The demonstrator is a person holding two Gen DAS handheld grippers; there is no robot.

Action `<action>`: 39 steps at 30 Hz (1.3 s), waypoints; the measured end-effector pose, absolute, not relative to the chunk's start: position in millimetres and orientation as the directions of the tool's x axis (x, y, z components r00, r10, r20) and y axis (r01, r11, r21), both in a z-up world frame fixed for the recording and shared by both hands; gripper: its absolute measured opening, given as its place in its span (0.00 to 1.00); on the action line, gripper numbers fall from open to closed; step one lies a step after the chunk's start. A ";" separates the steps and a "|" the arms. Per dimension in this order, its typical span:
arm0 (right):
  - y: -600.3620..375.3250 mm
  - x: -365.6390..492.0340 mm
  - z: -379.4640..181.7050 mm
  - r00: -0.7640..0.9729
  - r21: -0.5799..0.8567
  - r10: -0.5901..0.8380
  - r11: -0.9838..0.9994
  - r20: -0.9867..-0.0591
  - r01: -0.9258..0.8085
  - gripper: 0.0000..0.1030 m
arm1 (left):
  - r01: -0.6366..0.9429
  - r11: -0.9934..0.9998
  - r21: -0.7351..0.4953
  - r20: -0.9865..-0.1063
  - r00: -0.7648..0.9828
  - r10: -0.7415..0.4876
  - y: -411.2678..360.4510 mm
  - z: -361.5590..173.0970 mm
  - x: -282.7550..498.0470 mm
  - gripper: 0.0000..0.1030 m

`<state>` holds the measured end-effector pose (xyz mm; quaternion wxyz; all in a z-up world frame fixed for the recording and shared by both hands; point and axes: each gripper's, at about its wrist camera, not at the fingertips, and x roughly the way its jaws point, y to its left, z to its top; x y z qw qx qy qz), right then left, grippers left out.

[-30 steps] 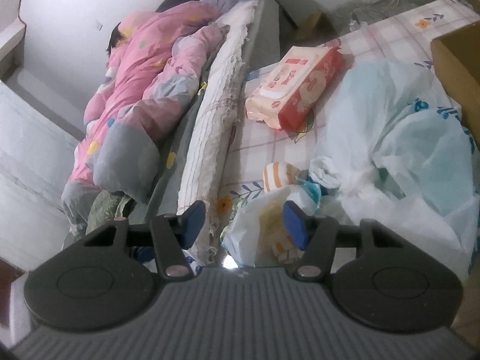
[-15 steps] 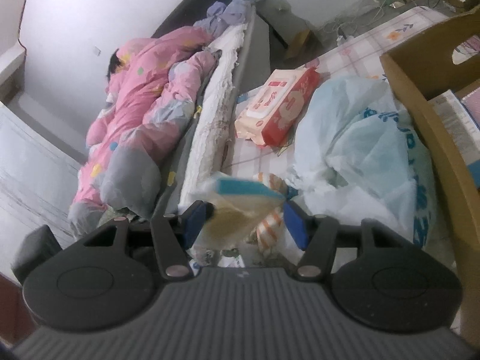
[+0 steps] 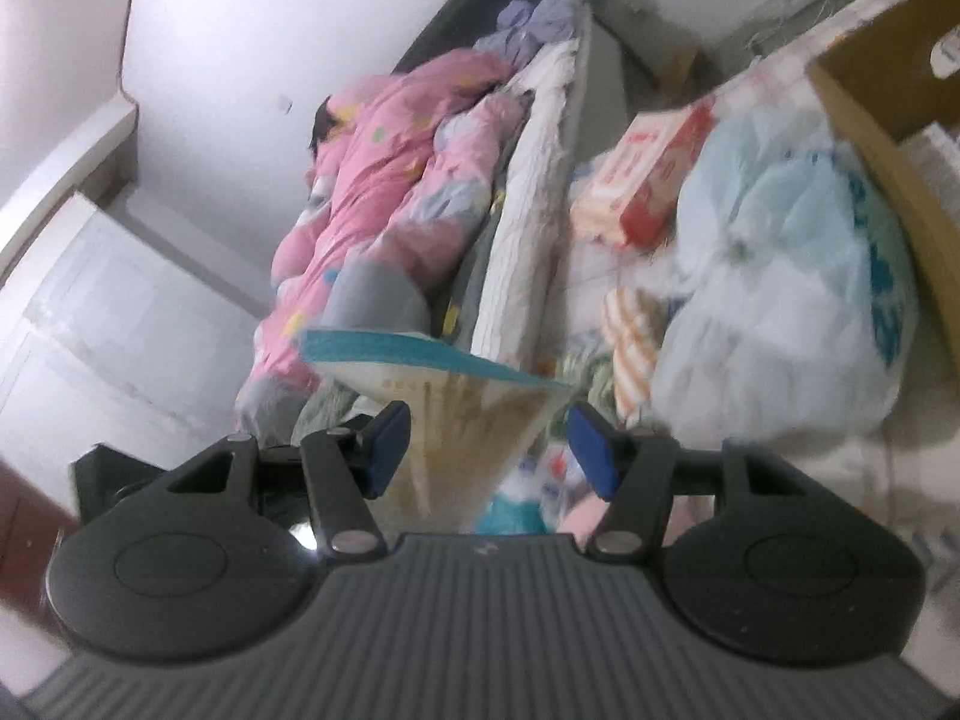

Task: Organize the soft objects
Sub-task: 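Close the right gripper on the white cotton-pad bag and lift it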

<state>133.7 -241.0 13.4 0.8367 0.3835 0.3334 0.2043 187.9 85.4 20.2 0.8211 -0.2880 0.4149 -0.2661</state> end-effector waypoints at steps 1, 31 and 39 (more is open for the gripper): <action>-236.2 130.9 10.2 0.679 0.778 0.611 0.621 -0.408 -0.091 0.57 | 0.168 0.682 -0.712 -0.532 0.505 -0.679 88.5 9.7 185.7 0.11; -239.8 138.9 -35.8 0.587 0.844 0.680 0.537 -0.440 0.011 0.50 | 0.592 0.801 0.089 -0.594 0.677 -0.434 -7.4 -20.3 84.5 0.18; -216.2 154.0 -46.1 0.562 0.709 0.574 0.704 -0.596 0.033 0.53 | 0.635 0.772 -0.002 -0.648 0.587 -0.485 -5.7 -25.1 83.4 0.25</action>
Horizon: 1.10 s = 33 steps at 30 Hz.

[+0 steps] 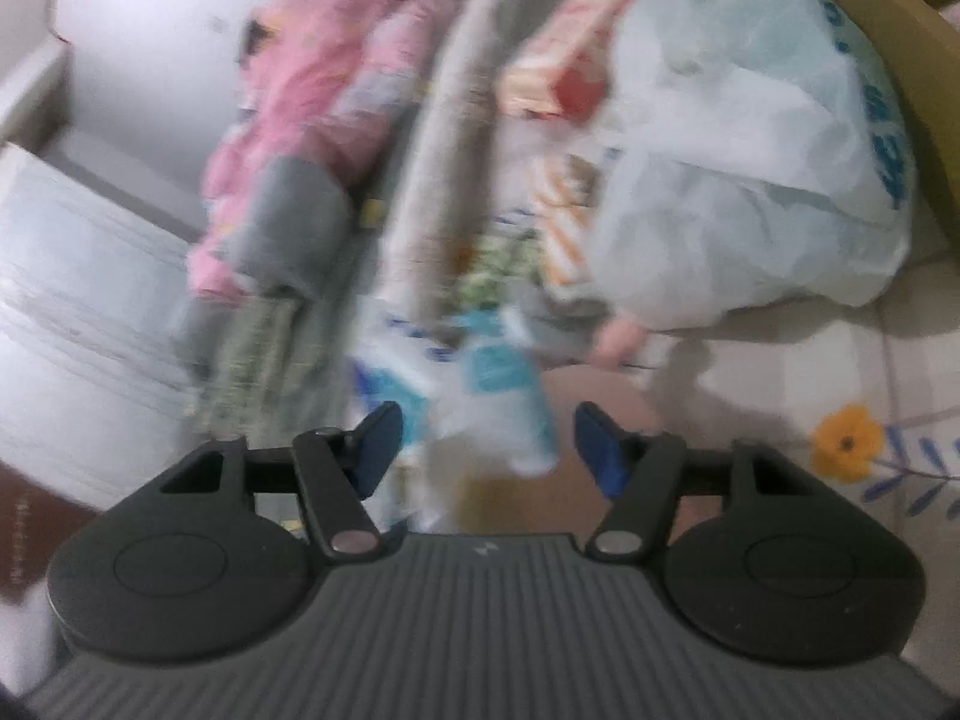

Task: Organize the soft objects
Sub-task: 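Close the right gripper on the white cotton-pad bag and lift it, then carry the white cotton-pad bag with the right gripper over the cardboard box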

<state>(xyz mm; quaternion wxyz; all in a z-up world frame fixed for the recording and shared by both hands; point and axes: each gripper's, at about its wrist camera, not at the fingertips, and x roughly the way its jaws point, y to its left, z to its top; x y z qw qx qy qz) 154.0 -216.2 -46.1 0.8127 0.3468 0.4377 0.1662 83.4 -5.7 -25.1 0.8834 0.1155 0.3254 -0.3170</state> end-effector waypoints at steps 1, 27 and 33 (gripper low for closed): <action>-217.2 155.4 -51.3 0.554 0.708 0.574 0.705 -0.602 0.039 0.51 | 0.635 0.772 -0.023 -0.651 0.577 -0.494 -1.8 -23.6 83.5 0.25; -230.3 143.0 -48.7 0.584 0.670 0.545 0.742 -0.601 -0.003 0.47 | 0.536 0.841 -0.074 -0.730 0.545 -0.412 -1.2 -26.0 137.0 0.43; -233.9 139.7 -56.4 0.590 0.686 0.545 0.728 -0.596 0.020 0.45 | 0.528 0.846 -0.073 -0.739 0.542 -0.402 -4.3 -27.9 138.8 0.45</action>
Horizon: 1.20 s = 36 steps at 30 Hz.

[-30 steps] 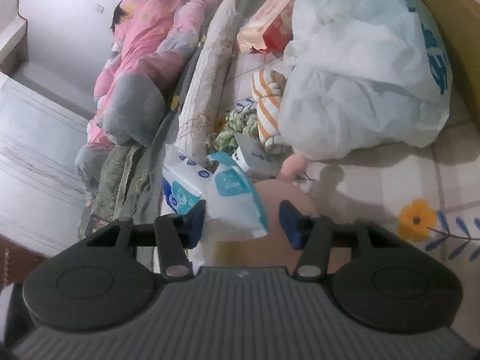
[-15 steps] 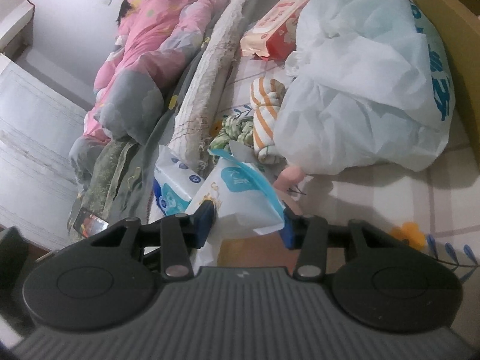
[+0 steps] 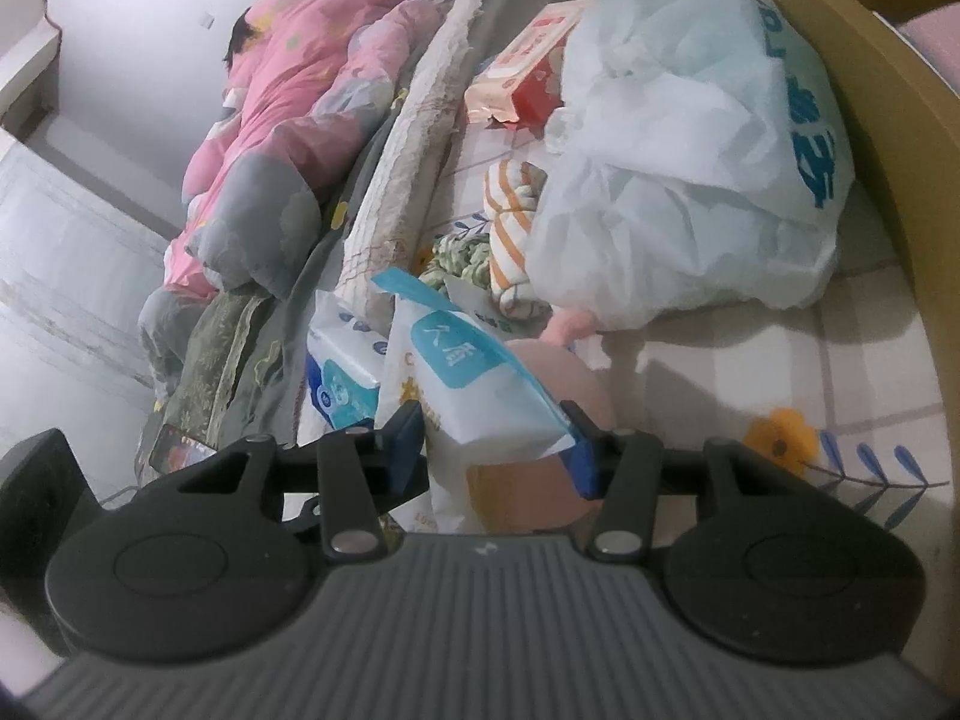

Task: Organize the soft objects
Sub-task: 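Carry the white cotton-pad bag with the right gripper over the cardboard box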

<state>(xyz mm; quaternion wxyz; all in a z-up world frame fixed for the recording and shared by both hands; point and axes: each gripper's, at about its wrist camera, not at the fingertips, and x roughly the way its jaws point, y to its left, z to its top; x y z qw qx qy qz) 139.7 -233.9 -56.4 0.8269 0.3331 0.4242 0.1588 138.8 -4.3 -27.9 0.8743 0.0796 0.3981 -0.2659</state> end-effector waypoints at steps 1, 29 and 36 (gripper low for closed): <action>-234.3 140.2 -57.9 0.590 0.694 0.550 0.719 -0.591 0.025 0.44 | 0.526 0.847 -0.073 -0.739 0.542 -0.400 -4.4 -27.9 138.9 0.46; -315.7 114.2 46.6 0.693 0.706 0.579 0.694 -0.430 -0.141 0.17 | 0.667 0.744 -0.039 -0.657 0.544 -0.523 -98.2 55.7 126.6 0.37; -415.0 126.6 64.1 0.733 0.666 0.471 0.745 -0.491 -0.033 0.17 | 0.742 0.652 -0.155 -0.693 0.389 -0.607 -196.6 53.0 179.1 0.37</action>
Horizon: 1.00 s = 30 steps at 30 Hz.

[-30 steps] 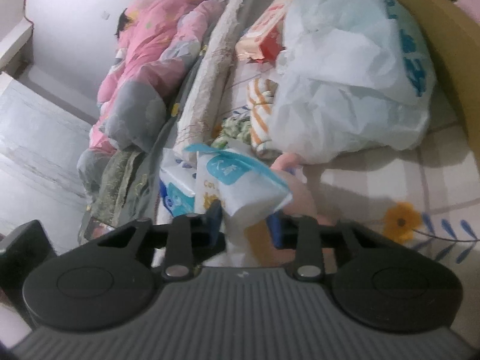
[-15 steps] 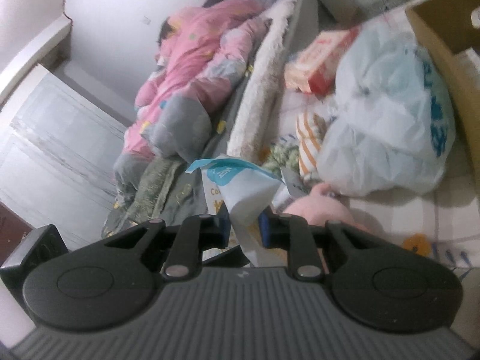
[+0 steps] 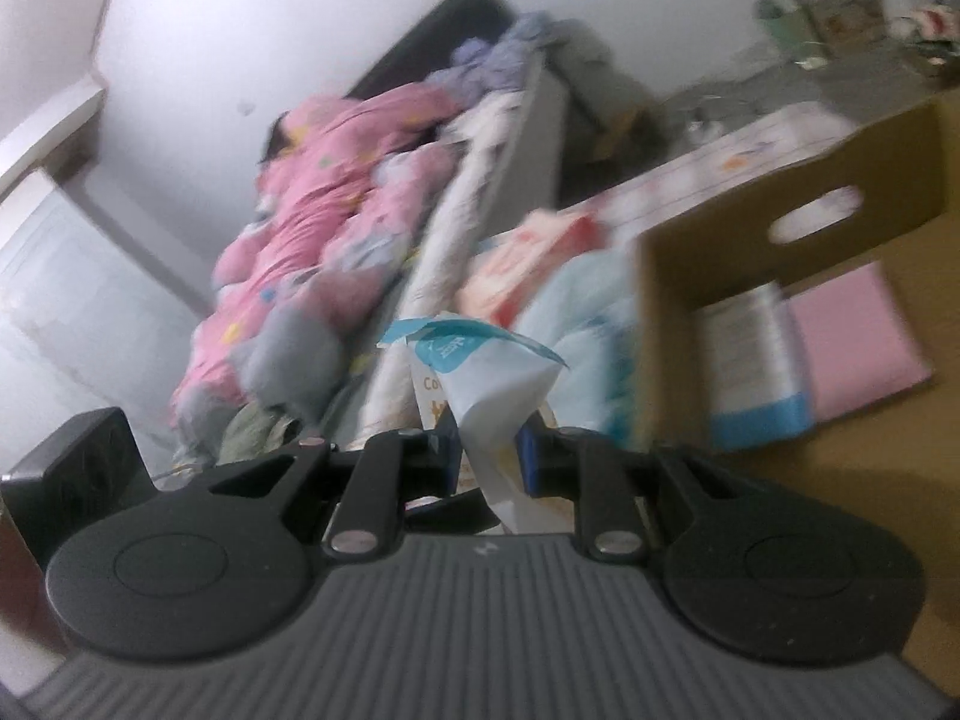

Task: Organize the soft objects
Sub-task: 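Carry the white cotton-pad bag with the right gripper over the cardboard box, then lower the white cotton-pad bag into the cardboard box and open the right gripper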

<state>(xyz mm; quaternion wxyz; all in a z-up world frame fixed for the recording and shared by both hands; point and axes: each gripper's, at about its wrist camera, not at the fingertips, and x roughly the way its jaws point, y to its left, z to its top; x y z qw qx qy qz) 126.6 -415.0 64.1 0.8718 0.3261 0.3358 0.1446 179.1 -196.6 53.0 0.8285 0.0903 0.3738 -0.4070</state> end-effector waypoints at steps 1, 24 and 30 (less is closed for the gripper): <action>-430.3 130.6 63.4 0.731 0.658 0.456 0.753 -0.507 -0.013 0.17 | 0.743 0.647 -0.173 -0.705 0.366 -0.608 -210.9 49.9 188.1 0.36; -612.2 244.2 -19.3 0.527 0.376 0.222 0.904 -0.820 0.205 0.19 | 0.747 0.629 -0.216 -0.868 0.149 -0.474 -423.5 -52.1 276.1 0.34; -597.9 256.9 -23.3 0.499 0.256 0.154 0.956 -0.853 0.143 0.24 | 0.742 0.635 -0.215 -0.877 0.139 -0.460 -431.6 -60.5 281.5 0.35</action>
